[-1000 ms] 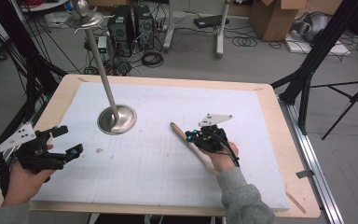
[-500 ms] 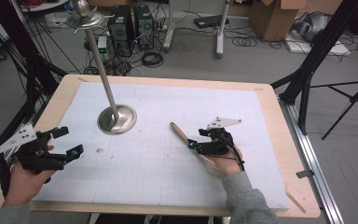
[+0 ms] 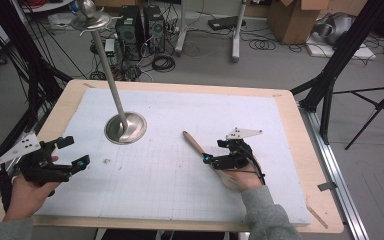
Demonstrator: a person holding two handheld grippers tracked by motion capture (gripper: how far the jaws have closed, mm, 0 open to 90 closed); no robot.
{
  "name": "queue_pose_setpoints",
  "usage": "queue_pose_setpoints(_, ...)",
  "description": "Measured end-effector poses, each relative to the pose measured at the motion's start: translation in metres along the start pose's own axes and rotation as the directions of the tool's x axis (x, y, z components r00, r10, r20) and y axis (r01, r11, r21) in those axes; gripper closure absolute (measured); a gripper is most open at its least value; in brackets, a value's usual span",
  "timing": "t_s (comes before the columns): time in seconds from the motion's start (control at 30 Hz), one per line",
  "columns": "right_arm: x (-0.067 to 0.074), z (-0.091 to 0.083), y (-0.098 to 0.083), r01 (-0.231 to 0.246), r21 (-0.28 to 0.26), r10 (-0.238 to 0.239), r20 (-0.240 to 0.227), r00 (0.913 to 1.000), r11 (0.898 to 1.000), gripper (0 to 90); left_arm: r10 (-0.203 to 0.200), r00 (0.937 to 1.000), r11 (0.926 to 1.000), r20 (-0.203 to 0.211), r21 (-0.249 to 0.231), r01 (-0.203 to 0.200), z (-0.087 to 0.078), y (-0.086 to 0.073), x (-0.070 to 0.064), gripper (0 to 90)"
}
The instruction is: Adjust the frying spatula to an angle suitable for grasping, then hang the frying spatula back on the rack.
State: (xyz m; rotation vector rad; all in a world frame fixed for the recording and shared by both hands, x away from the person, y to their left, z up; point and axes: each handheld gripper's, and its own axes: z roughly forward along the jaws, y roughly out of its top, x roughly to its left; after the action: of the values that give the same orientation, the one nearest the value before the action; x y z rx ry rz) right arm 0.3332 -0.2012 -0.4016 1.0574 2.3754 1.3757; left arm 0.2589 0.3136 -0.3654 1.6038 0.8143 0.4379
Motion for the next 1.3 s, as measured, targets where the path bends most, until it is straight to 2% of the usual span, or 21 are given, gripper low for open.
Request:
queue_pose_setpoints(0.07,0.0,0.002,-0.001,0.015,0.007,-0.015,0.007,0.9999,1.0,17.9,0.005,1.0,1.0,0.006,-0.004,-0.005,0.001,0.001,-0.001,1.8)
queue_pose_setpoints(0.4,-0.007,0.016,-0.003,0.004,0.06,-0.006,0.037,0.9993,0.998,17.9,0.0,1.0,1.0,0.006,0.0,0.0,0.002,-0.001,0.0,1.8)
queue_pose_setpoints(0.53,-0.014,0.019,-0.005,-0.031,0.078,0.027,0.045,0.9986,0.996,18.2,0.003,1.0,1.0,0.003,0.002,-0.003,0.001,-0.001,-0.002,1.8)
queue_pose_setpoints(0.67,-0.017,0.024,-0.006,-0.038,0.105,0.034,0.045,0.9984,0.994,18.5,0.004,1.0,1.0,-0.002,-0.001,-0.004,-0.001,0.0,-0.001,1.8)
queue_pose_setpoints(0.77,-0.016,0.028,-0.006,-0.011,0.128,0.004,0.052,0.9986,0.992,20.4,0.003,1.0,1.0,-0.006,0.001,-0.003,-0.001,-0.001,0.0,1.8)
queue_pose_setpoints(0.87,-0.015,0.03,-0.007,-0.006,0.149,-0.002,0.053,0.9986,0.989,22.6,0.003,1.0,1.0,-0.008,0.005,-0.003,-0.002,-0.002,-0.001,1.8)
queue_pose_setpoints(1.07,-0.011,0.032,-0.008,0.019,0.215,-0.026,0.029,0.9992,0.976,31.3,0.004,1.0,1.0,-0.007,0.005,-0.004,-0.001,-0.001,-0.002,1.8)
queue_pose_setpoints(1.3,-0.009,0.033,-0.008,0.025,0.28,-0.035,0.03,0.9989,0.96,40.4,0.009,0.9999,0.9999,-0.007,0.009,-0.009,-0.001,-0.001,-0.002,1.8)
